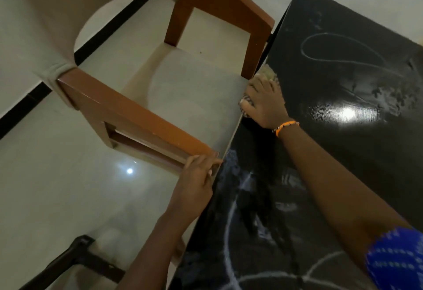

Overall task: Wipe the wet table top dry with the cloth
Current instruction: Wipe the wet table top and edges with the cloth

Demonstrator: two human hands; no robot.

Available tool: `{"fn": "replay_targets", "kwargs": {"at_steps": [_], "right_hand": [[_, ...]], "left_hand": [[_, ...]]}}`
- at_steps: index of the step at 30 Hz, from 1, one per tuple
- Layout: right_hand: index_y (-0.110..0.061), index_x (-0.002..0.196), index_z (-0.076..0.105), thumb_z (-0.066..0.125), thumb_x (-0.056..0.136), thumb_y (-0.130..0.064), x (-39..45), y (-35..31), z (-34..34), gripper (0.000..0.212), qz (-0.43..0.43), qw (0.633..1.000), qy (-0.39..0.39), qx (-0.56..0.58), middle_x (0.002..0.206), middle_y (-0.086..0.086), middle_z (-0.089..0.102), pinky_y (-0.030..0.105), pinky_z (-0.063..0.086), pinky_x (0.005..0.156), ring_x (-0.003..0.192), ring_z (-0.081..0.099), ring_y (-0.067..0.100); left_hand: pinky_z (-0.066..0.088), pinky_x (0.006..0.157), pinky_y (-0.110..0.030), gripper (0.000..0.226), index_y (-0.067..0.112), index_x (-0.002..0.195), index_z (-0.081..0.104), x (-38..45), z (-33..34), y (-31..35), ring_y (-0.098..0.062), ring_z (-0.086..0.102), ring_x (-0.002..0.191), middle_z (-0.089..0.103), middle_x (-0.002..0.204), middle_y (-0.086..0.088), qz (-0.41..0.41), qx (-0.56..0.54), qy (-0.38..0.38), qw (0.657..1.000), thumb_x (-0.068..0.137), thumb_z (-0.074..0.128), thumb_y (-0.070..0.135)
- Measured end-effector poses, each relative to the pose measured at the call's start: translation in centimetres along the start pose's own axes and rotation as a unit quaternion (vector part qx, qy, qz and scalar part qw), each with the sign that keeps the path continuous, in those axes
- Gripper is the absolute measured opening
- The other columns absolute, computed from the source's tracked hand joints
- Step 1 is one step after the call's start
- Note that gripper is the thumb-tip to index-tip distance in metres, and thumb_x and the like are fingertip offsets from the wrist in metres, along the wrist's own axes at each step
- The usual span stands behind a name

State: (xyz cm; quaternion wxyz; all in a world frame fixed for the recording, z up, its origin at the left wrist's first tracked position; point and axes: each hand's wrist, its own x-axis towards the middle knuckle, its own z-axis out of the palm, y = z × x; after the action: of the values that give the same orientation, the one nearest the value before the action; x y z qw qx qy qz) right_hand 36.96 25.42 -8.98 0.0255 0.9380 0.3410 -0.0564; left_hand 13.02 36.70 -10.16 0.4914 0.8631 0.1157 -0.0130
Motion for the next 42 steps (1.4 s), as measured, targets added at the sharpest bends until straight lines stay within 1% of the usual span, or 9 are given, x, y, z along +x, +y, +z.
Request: {"fn": "replay_targets", "kwargs": {"at_steps": [3,7,14,18,21,27,30,37,42], "right_hand": [[-0.006,0.118,0.061,0.034,0.087,-0.041,-6.9,-4.7,0.6,0.054,-0.031,0.998,0.020,0.047,0.132,0.014,0.055,0.046,0.022,0.113,0.137,0.038,0.033],[-0.014,0.125,0.060,0.041,0.086,-0.042,-15.2,-10.1,2.8,0.052,-0.013,0.996,0.034,0.078,0.140,0.009,0.051,0.047,0.020,0.115,0.138,0.039,0.031],[-0.029,0.143,0.041,0.039,0.086,-0.047,-15.1,-8.9,3.2,0.060,0.014,0.997,0.039,0.058,0.155,0.000,0.032,0.047,0.019,0.118,0.146,0.024,0.024],[-0.030,0.149,0.029,0.032,0.084,-0.049,-18.5,-3.5,3.5,0.068,0.151,0.987,0.040,0.038,0.158,0.000,0.025,0.048,0.020,0.116,0.147,0.023,0.024],[-0.024,0.150,0.030,0.026,0.082,-0.047,-22.4,1.5,3.7,0.071,0.247,0.968,0.033,0.020,0.157,0.005,0.027,0.051,0.024,0.113,0.144,0.028,0.029],[-0.025,0.152,0.020,0.007,0.081,-0.048,-26.5,5.3,4.7,0.076,0.498,0.865,0.041,0.046,0.160,0.009,0.018,0.052,0.013,0.117,0.146,0.020,0.030],[-0.026,0.153,0.014,0.005,0.081,-0.049,-24.7,3.3,4.4,0.076,0.474,0.878,0.029,0.064,0.161,0.008,0.013,0.053,0.005,0.117,0.149,0.013,0.029],[-0.031,0.146,0.037,0.038,0.089,-0.052,-23.2,-2.4,4.7,0.060,0.133,0.985,0.054,0.095,0.156,0.004,0.032,0.049,0.018,0.116,0.145,0.026,0.029],[-0.034,0.149,0.028,0.038,0.087,-0.049,-28.9,5.7,5.3,0.064,0.196,0.976,0.037,0.089,0.158,-0.001,0.025,0.045,0.014,0.116,0.147,0.021,0.025]], "left_hand": [[0.041,0.084,-0.028,0.025,0.020,0.096,0.059,-0.7,-0.1,0.4,-0.016,0.047,0.098,0.058,0.100,0.002,-0.021,-0.014,0.042,0.999,0.087,0.039,0.009],[0.040,0.072,-0.023,0.024,0.026,0.086,0.048,-1.9,-0.1,1.0,-0.015,0.049,0.084,0.050,0.085,0.012,-0.032,-0.056,0.124,0.990,0.079,0.029,0.037],[0.039,0.083,-0.016,0.026,0.026,0.106,0.048,-1.2,0.8,0.6,-0.008,0.047,0.099,0.052,0.106,0.008,-0.064,-0.031,0.097,0.993,0.088,0.045,0.007],[0.025,0.091,-0.014,0.031,0.022,0.115,0.051,-1.7,2.2,2.3,-0.007,0.036,0.113,0.049,0.122,0.004,-0.033,0.052,0.073,0.995,0.088,0.049,0.007],[0.031,0.095,-0.024,0.028,0.022,0.111,0.056,-1.9,3.2,3.9,-0.014,0.040,0.116,0.053,0.120,0.003,0.022,0.074,0.042,0.996,0.088,0.050,0.009],[0.028,0.086,-0.020,0.028,0.028,0.112,0.054,-3.4,6.3,5.3,-0.003,0.037,0.107,0.055,0.116,0.007,0.055,0.104,0.017,0.993,0.088,0.047,0.014],[0.030,0.082,-0.024,0.027,0.027,0.107,0.054,-4.0,7.7,6.0,-0.002,0.036,0.101,0.056,0.111,0.005,0.044,0.095,0.041,0.994,0.088,0.044,0.010],[0.043,0.068,-0.043,0.021,0.018,0.080,0.052,-5.7,10.4,9.4,-0.020,0.047,0.079,0.058,0.086,0.001,0.086,0.099,0.059,0.990,0.079,0.039,0.000],[0.044,0.070,-0.038,0.023,0.016,0.087,0.057,-7.8,14.6,12.9,-0.016,0.046,0.082,0.059,0.090,0.001,0.127,0.134,0.022,0.983,0.083,0.047,-0.004]]}}
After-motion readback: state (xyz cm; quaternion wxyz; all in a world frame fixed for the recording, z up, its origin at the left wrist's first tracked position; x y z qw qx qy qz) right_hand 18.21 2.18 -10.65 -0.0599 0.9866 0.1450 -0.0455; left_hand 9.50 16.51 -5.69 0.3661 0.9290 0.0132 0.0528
